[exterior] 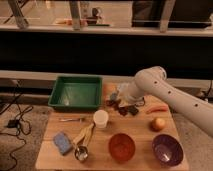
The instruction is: Place grapes in table surface
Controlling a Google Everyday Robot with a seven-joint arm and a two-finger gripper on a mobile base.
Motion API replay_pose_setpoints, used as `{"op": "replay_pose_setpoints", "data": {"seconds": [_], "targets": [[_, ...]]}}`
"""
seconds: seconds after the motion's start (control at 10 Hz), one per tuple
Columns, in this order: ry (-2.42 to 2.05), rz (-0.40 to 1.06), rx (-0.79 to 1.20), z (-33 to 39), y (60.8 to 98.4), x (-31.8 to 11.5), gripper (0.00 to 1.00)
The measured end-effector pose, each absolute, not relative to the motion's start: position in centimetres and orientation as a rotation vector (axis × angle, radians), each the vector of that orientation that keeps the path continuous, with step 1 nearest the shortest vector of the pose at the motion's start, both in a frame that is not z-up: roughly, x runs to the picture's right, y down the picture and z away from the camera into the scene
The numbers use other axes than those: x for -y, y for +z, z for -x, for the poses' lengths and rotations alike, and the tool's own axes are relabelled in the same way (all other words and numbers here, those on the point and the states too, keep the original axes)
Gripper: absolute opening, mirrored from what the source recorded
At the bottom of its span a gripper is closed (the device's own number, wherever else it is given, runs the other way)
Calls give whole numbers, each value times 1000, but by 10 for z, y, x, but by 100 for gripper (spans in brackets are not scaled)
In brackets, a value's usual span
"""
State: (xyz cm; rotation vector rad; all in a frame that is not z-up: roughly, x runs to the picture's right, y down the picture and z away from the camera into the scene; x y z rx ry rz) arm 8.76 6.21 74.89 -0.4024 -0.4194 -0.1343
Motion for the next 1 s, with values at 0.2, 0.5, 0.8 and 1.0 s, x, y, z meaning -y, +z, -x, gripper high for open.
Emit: {"op": "replay_pose_setpoints", "data": {"seconds": [0.2, 0.5, 0.8, 1.0], "targets": [[-130, 396, 417, -93, 749, -62, 4], [-124, 393, 414, -99, 749, -64, 4], [-128, 397, 409, -100, 750, -68, 4], [-122, 405, 399, -103, 753, -72, 4]]}}
